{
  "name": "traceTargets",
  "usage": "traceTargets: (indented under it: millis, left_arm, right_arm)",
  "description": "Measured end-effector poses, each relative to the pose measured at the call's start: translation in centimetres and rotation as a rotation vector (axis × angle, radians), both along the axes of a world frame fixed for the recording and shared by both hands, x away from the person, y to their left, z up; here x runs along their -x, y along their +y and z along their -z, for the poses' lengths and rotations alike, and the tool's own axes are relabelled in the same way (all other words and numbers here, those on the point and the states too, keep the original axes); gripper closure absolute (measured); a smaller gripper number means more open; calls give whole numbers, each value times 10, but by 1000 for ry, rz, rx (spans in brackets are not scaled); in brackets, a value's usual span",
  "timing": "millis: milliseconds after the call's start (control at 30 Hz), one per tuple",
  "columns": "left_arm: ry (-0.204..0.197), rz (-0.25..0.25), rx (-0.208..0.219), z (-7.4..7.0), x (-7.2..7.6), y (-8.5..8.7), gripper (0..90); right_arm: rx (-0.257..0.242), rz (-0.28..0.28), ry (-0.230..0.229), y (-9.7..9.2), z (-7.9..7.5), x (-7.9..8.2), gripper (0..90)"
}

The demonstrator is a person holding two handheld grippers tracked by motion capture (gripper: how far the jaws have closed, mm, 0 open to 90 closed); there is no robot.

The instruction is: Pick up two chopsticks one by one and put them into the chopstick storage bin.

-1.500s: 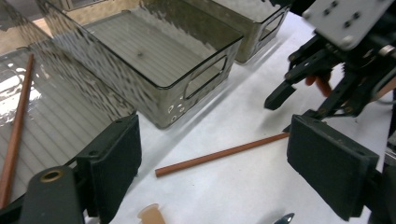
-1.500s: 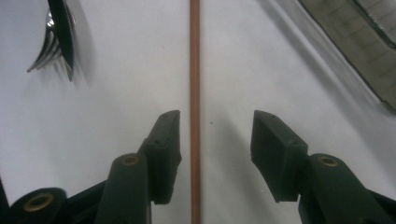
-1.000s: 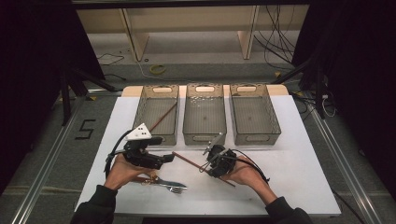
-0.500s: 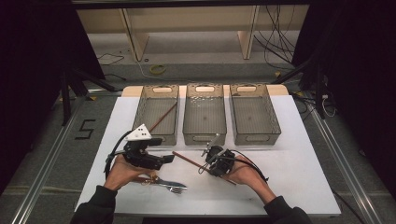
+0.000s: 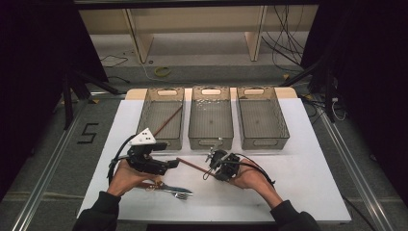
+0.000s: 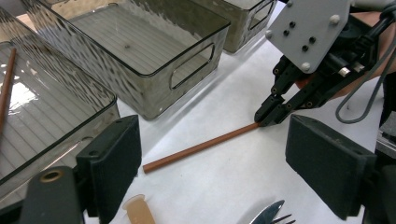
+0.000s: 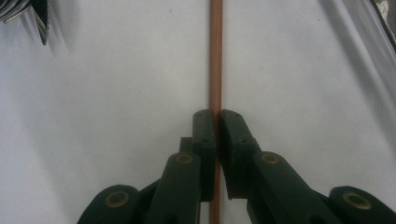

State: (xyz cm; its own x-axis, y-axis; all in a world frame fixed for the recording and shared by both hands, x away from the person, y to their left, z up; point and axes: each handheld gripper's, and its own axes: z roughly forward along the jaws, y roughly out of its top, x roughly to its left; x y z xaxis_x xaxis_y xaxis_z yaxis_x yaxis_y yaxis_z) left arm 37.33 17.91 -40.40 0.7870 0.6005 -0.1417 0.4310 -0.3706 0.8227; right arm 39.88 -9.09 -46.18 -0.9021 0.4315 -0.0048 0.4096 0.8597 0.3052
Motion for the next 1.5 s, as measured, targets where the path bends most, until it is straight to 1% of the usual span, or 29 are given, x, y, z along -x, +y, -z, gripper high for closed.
traceTargets:
  millis: [100, 167, 200, 233, 367, 433, 500, 533, 600, 633, 667, 733, 800, 833, 967, 1000, 1100, 1133, 1167, 1200, 1233, 1267, 1300, 1367, 1400, 1433, 1467, 1500]
  left_arm:
    - [2, 0, -8, 2, -1, 1, 180]
    - [2, 0, -10, 4, -2, 0, 181]
    - [3, -2, -10, 4, -2, 0, 181]
    - [6, 1, -14, 5, -3, 0, 181]
    - [11, 1, -34, 10, -5, 0, 181]
    - [19, -1, -39, 15, -7, -1, 183]
    - [28, 9, -55, 21, -9, -3, 186]
    - [31, 14, -64, 25, -9, -6, 188]
    - [28, 35, -109, 31, -10, -12, 189]
    - [29, 39, -124, 34, -10, -16, 189]
    - [32, 44, -129, 36, -10, -18, 189]
    - [32, 63, -140, 38, -10, -22, 190]
    - [23, 70, -157, 39, -10, -26, 191]
    - [21, 76, -161, 40, -11, -28, 193]
    - [5, 117, -217, 43, -13, -38, 203]
    - [2, 125, -228, 44, -14, -41, 205]
    - [-5, 148, -259, 46, -16, -48, 210]
    - [-6, 153, -266, 46, -16, -50, 214]
    - [-9, 151, -266, 46, -16, -51, 218]
    - [-12, 157, -276, 46, -16, -52, 227]
    - [-15, 161, -280, 45, -15, -53, 235]
    - [-21, 169, -289, 44, -15, -53, 242]
    - [-23, 171, -295, 44, -15, -54, 250]
    - [-31, 184, -314, 42, -14, -55, 275]
    - [-32, 190, -318, 42, -13, -56, 285]
    - [-33, 197, -328, 41, -13, -56, 293]
    - [-35, 202, -331, 40, -12, -57, 304]
    - [-40, 209, -343, 40, -12, -57, 317]
  right_arm:
    - [-12, 2, 16, -2, -1, -1, 858]
    - [-19, -6, 12, -4, -2, -2, 858]
    - [-23, 5, 25, -4, -4, -1, 858]
    - [-34, -3, 18, -5, -4, -1, 859]
    - [-48, 2, 17, -8, -9, -1, 859]
    - [-52, -2, 15, -9, -11, -1, 859]
    - [-59, 1, 18, -9, -12, -1, 859]
    - [-54, -2, 13, -10, -12, -1, 859]
    - [-58, 0, 18, -9, -14, 0, 859]
    - [-62, -9, 6, -10, -14, 0, 859]
    - [-57, -14, 16, -10, -16, 0, 859]
    - [-66, -24, 8, -11, -18, 1, 859]
    - [-76, -26, 8, -11, -21, 2, 859]
    - [-72, -28, 8, -11, -23, 3, 859]
    - [-81, -37, 1, -12, -30, 6, 859]
    - [-85, -43, -7, -12, -31, 6, 859]
    - [-96, -48, -13, -12, -36, 10, 859]
    - [-98, -56, -12, -12, -38, 10, 859]
    - [-103, -48, -16, -12, -40, 12, 859]
    - [-102, -62, -22, -12, -41, 12, 859]
    - [-109, -53, -16, -11, -43, 14, 859]
    - [-108, -77, -25, -12, -44, 14, 859]
    - [-111, -72, -27, -11, -45, 16, 859]
    - [-112, -86, -31, -11, -48, 18, 859]
    - [-116, -77, -27, -10, -50, 20, 859]
    - [-114, -99, -34, -11, -51, 20, 858]
    - [-116, -98, -36, -10, -52, 21, 859]
    - [-116, -104, -35, -10, -54, 23, 859]
